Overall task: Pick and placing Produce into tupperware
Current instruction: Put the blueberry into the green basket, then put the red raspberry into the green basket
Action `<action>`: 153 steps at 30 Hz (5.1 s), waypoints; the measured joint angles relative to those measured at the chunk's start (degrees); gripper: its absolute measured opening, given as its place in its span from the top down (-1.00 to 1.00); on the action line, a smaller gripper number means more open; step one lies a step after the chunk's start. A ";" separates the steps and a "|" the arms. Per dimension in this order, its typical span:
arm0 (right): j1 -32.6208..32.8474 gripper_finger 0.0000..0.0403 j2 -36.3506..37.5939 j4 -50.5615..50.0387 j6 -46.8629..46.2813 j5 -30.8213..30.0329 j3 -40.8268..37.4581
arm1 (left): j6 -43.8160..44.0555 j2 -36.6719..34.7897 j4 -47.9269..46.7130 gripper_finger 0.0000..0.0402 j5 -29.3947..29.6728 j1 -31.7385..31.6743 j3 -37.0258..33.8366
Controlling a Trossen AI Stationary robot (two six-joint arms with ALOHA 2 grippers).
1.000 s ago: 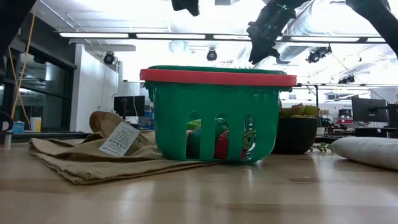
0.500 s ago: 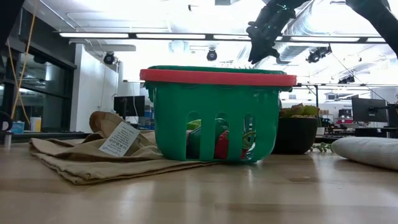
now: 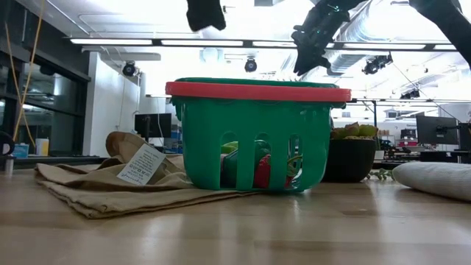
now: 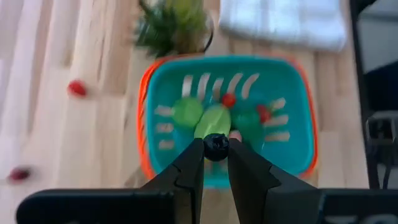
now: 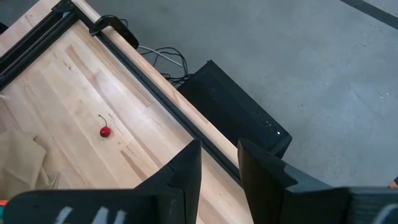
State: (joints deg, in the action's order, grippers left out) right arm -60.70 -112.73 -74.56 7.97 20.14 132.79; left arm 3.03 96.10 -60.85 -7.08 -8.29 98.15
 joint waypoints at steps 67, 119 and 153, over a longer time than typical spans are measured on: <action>2.66 0.52 0.00 1.11 -0.44 -0.04 0.00 | 8.22 6.54 41.48 0.72 -11.42 6.05 -30.34; 2.59 0.52 -0.02 1.16 0.03 -0.07 0.00 | 8.77 7.84 42.47 0.56 -8.94 5.57 -24.87; 4.46 0.52 -0.02 -0.78 2.29 6.70 -0.11 | 3.87 7.78 -12.25 0.76 8.34 -14.21 7.26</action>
State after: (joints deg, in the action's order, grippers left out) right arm -56.25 -112.75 -75.34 10.25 26.84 132.68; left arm 6.90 103.88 -73.10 1.26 -22.51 105.41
